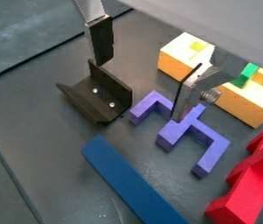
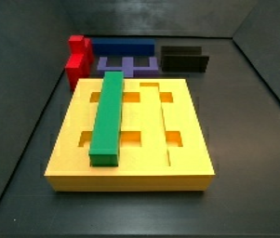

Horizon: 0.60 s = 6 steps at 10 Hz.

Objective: Pick up the blue object. Move up. Move to above the board. Insert the blue object.
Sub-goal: Pick up the blue object.

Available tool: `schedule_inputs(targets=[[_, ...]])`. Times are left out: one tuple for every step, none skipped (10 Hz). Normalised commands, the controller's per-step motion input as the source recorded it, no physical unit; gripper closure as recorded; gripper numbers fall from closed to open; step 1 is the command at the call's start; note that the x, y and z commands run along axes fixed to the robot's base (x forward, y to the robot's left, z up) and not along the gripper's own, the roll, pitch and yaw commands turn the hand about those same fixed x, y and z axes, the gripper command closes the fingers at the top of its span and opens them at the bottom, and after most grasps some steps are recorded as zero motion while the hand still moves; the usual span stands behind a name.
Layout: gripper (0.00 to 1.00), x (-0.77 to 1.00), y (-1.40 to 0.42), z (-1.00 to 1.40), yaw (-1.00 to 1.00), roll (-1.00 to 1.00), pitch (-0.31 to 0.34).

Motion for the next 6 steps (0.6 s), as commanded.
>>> schedule_inputs(targets=[[0.00, -0.19, 0.07, -0.02, -0.64, -0.04, -0.109], [0.00, -0.09, 0.00, -0.25, -0.95, -0.04, -0.029], [0.00, -0.09, 0.00, -0.27, -0.99, -0.01, -0.009], [0.00, -0.10, 0.00, -0.32, -0.97, -0.03, 0.000], [0.00, -0.08, 0.00, -0.28, -1.00, -0.01, 0.000], [0.00, -0.07, 0.00, -0.25, -1.00, 0.00, -0.006]])
